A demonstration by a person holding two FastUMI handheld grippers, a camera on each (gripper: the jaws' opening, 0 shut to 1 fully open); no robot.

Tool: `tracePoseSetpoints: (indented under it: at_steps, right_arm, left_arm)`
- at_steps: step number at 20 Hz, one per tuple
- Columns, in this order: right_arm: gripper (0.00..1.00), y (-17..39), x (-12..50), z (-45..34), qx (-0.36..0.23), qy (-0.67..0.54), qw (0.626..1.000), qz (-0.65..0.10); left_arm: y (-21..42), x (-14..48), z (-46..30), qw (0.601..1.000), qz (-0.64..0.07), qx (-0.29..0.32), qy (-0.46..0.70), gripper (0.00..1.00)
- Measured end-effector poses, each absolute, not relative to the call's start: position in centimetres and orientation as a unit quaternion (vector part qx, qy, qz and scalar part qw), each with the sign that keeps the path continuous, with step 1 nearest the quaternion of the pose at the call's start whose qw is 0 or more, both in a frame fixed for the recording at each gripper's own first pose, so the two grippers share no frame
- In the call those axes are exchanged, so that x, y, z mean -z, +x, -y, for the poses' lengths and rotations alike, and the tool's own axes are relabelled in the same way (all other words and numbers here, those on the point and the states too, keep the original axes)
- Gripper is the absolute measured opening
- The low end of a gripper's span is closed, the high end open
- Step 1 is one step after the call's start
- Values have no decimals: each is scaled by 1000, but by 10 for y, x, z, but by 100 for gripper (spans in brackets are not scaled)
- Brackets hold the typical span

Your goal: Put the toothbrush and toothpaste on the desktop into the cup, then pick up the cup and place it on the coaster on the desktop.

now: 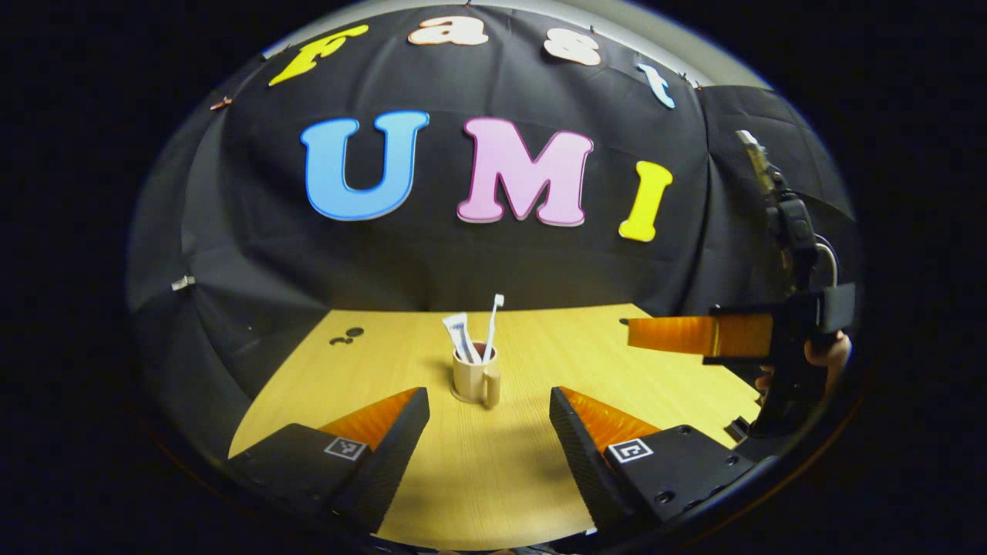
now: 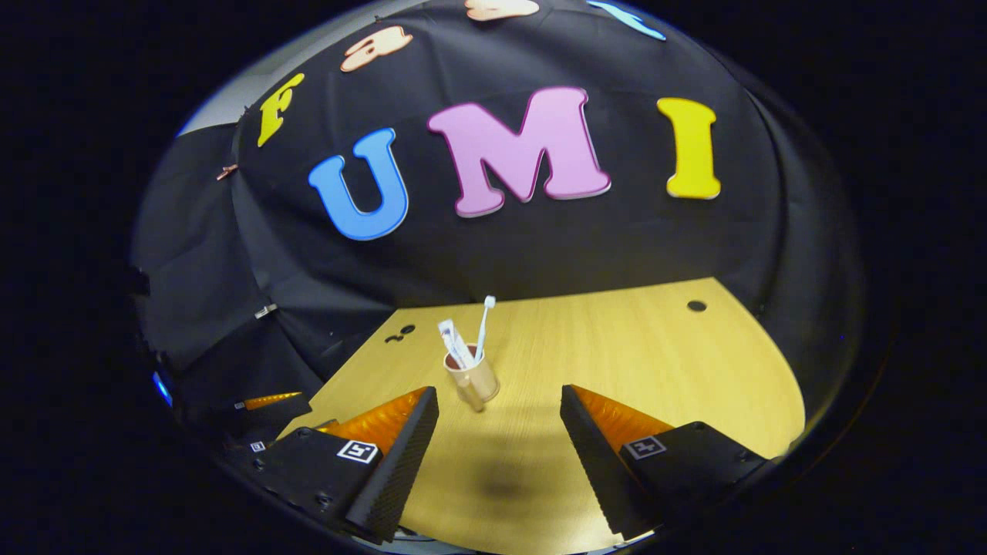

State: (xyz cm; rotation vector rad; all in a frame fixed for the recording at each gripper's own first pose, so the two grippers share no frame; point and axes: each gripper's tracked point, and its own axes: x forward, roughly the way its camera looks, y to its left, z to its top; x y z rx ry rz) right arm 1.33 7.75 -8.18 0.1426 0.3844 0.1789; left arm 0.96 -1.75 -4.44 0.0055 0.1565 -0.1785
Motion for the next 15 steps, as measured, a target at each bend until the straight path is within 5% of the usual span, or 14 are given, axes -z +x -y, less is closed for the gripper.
tracePoseSetpoints:
  at_steps: [5,15]
  right_arm:
    - [98,-10,66,-33,-31,2,991,-133]
    - [99,-7,80,-30,-42,-14,988,-150]
  left_arm:
    - [2,15,48,995,-38,90,-24,97]
    - [20,2,43,997,-29,69,-14,98]
